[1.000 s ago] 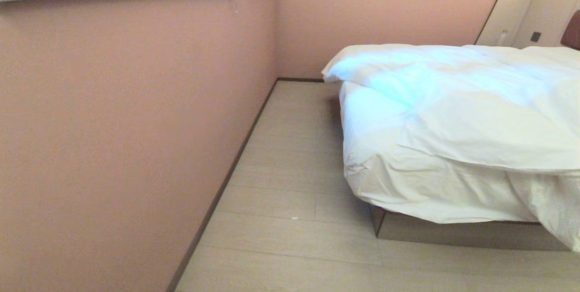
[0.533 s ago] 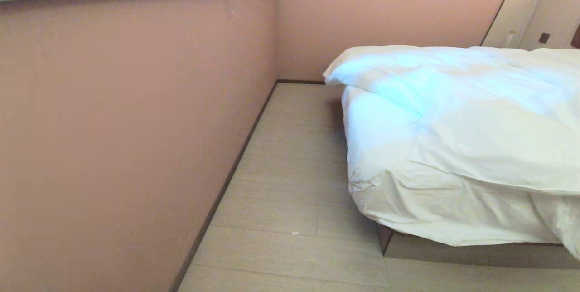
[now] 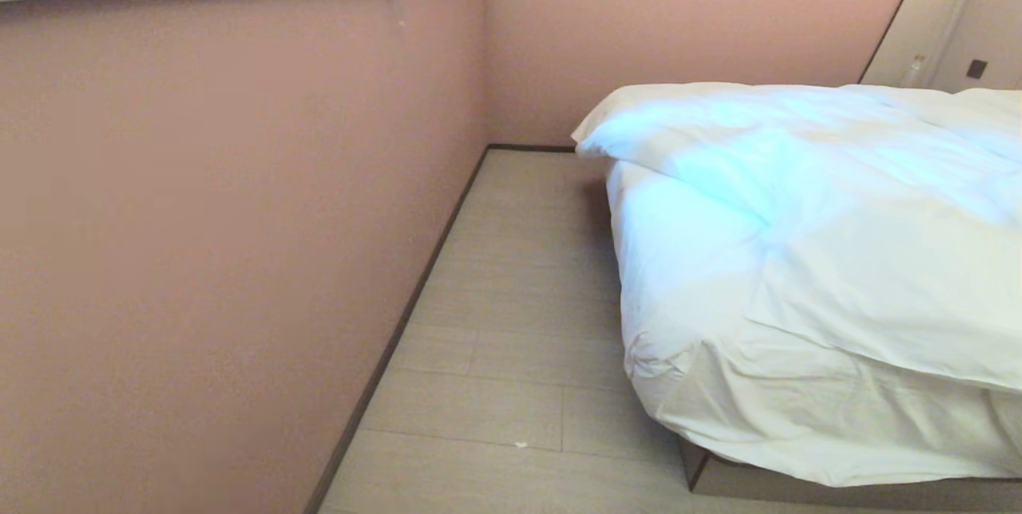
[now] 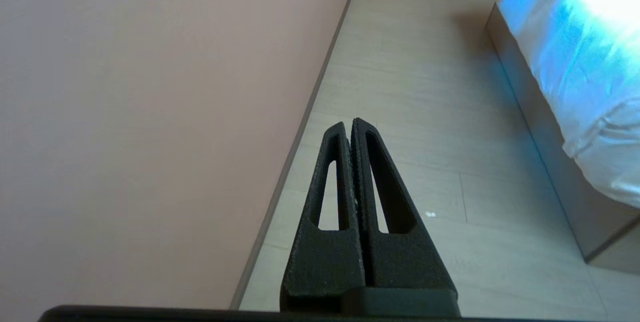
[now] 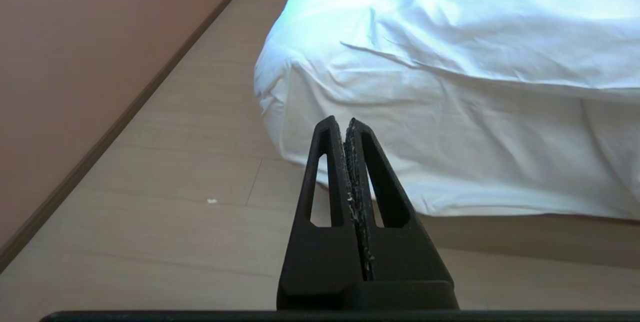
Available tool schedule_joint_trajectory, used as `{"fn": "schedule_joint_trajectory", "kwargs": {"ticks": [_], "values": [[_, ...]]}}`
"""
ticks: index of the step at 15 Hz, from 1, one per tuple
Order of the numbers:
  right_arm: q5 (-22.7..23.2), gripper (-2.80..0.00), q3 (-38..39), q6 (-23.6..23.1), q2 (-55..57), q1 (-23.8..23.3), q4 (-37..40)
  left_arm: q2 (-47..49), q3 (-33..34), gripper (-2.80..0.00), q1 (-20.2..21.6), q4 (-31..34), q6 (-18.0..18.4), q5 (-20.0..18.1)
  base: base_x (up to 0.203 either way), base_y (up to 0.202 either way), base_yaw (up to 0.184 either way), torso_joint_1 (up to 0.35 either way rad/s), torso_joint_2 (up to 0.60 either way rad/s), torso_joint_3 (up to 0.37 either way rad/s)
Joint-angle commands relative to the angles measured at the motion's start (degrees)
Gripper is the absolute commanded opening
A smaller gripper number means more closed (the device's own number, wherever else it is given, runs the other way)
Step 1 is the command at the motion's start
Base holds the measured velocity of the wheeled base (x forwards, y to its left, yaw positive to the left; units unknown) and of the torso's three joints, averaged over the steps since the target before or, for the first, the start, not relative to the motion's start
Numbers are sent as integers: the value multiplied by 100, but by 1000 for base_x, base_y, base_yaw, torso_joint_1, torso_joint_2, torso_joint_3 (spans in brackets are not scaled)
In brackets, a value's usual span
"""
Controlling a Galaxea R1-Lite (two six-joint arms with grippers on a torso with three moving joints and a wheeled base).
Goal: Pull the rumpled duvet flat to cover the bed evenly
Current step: Hold the folded corner of the quilt
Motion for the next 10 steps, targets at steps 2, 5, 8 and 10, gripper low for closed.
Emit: {"fn": "schedule_joint_trajectory", "kwargs": {"ticks": [2, 5, 8, 10], "values": [[5, -280, 1, -4, 7, 2, -1, 0, 0, -280, -2, -3, -4, 5, 0, 0, 0, 0, 0, 0], [6, -280, 1, -4, 7, 2, -1, 0, 0, -280, -2, 6, -38, 5, 0, 0, 0, 0, 0, 0], [6, -280, 1, -4, 7, 2, -1, 0, 0, -280, -2, 6, -21, 5, 0, 0, 0, 0, 0, 0], [6, -280, 1, -4, 7, 2, -1, 0, 0, -280, 7, -3, -13, 5, 0, 0, 0, 0, 0, 0]]}}
